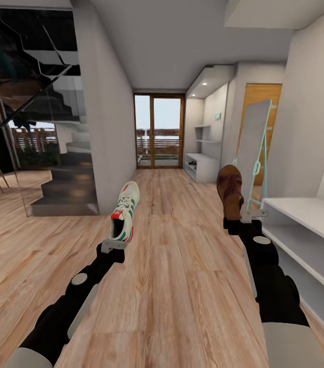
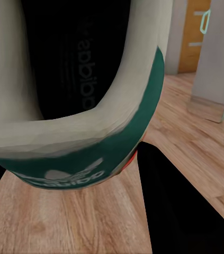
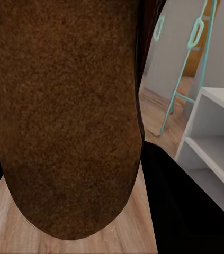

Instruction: Pick up the two gym shoes and the two sandals from the corridor floor and place them onto the hallstand (shoe rack) in the corridor, making sure they are on the rack and not on the floor. Arrange them so the two gym shoes are next to each other and the two sandals are next to each other.

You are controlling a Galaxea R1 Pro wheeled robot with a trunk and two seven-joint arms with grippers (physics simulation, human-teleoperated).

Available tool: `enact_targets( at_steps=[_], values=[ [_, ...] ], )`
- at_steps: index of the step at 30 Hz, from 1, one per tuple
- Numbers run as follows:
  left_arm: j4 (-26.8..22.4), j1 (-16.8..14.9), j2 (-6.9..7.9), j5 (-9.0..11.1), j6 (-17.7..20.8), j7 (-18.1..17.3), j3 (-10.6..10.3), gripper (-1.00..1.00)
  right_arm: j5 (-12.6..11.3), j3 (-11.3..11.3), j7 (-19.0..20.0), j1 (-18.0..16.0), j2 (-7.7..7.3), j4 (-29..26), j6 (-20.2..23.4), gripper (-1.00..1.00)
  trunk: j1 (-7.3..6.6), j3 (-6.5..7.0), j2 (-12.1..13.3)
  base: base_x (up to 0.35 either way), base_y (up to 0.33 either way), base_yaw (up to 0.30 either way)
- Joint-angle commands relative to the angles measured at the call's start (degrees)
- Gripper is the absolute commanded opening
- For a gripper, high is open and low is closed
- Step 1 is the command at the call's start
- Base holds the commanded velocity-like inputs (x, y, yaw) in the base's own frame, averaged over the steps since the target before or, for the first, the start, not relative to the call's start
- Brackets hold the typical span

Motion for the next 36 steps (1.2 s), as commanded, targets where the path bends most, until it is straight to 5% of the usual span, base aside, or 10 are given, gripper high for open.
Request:
enact_targets(
  at_steps=[1, 36],
  values=[
    [-0.09, -0.03, 0.05, 0.53, 0.33, -0.1, -0.06, -1.0, 0.08, -0.03, -0.04, -0.04, 0.04, -0.08, 0.28, -1.0, 0.02, -0.07, -0.03, 0.346, 0.0, 0.0],
    [-0.09, -0.03, -0.04, 0.53, 0.4, -0.1, -0.06, -1.0, 0.08, 0.0, -0.04, -0.04, 0.04, 0.0, 0.31, -1.0, 0.02, -0.07, -0.03, 0.346, 0.0, 0.0]
  ],
)
